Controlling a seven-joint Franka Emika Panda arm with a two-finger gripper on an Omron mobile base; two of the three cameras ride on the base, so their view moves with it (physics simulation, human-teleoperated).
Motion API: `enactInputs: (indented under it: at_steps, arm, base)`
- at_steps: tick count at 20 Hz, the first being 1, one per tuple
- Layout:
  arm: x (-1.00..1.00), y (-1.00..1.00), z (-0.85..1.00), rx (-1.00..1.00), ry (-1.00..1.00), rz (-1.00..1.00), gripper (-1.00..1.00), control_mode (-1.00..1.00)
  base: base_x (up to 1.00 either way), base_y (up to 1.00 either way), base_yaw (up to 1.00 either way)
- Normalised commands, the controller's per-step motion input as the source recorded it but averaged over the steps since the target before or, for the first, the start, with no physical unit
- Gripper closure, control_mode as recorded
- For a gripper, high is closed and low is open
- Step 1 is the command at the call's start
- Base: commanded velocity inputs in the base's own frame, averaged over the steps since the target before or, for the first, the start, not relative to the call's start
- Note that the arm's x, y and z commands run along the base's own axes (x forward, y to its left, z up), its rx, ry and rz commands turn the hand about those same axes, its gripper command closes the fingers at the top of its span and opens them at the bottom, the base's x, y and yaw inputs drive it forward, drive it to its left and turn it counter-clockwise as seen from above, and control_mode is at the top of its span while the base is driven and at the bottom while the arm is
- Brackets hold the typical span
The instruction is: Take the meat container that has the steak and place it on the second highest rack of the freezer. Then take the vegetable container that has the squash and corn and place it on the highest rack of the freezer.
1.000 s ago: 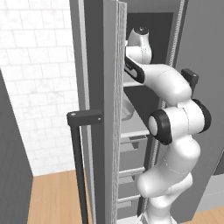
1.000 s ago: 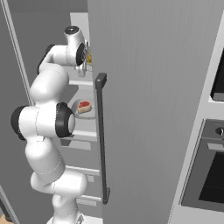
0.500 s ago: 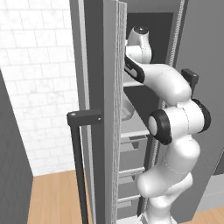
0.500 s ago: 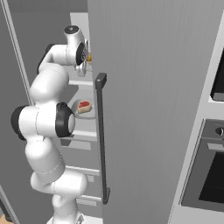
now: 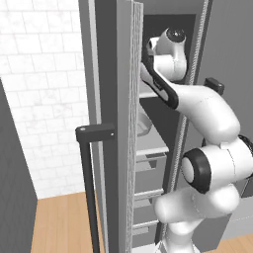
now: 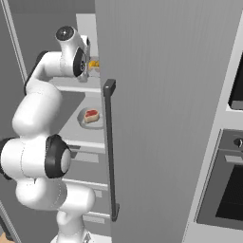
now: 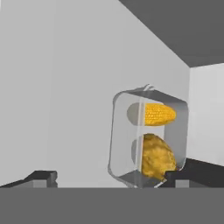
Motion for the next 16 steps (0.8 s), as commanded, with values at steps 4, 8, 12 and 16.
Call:
enactInputs:
  at_steps: [4, 8, 12, 16]
  arm:
    - [-1.00, -0.01, 0.00, 0.00, -0.17, -0.01, -1.00, -1.00]
    - [-1.00, -0.09, 0.03, 0.00, -0.06, -0.02, -1.00, -1.00]
    - [-1.00, -0.22, 0.00, 0.00, 0.01, -0.01, -1.00, -1.00]
    - [-1.00, -0.30, 0.00, 0.00, 0.09, 0.00, -1.00, -1.00]
  base:
    - [0.00, 0.00, 0.00]
    - [0.00, 0.00, 0.00]
    - [0.00, 0.00, 0.00]
    - [0.00, 0.00, 0.00]
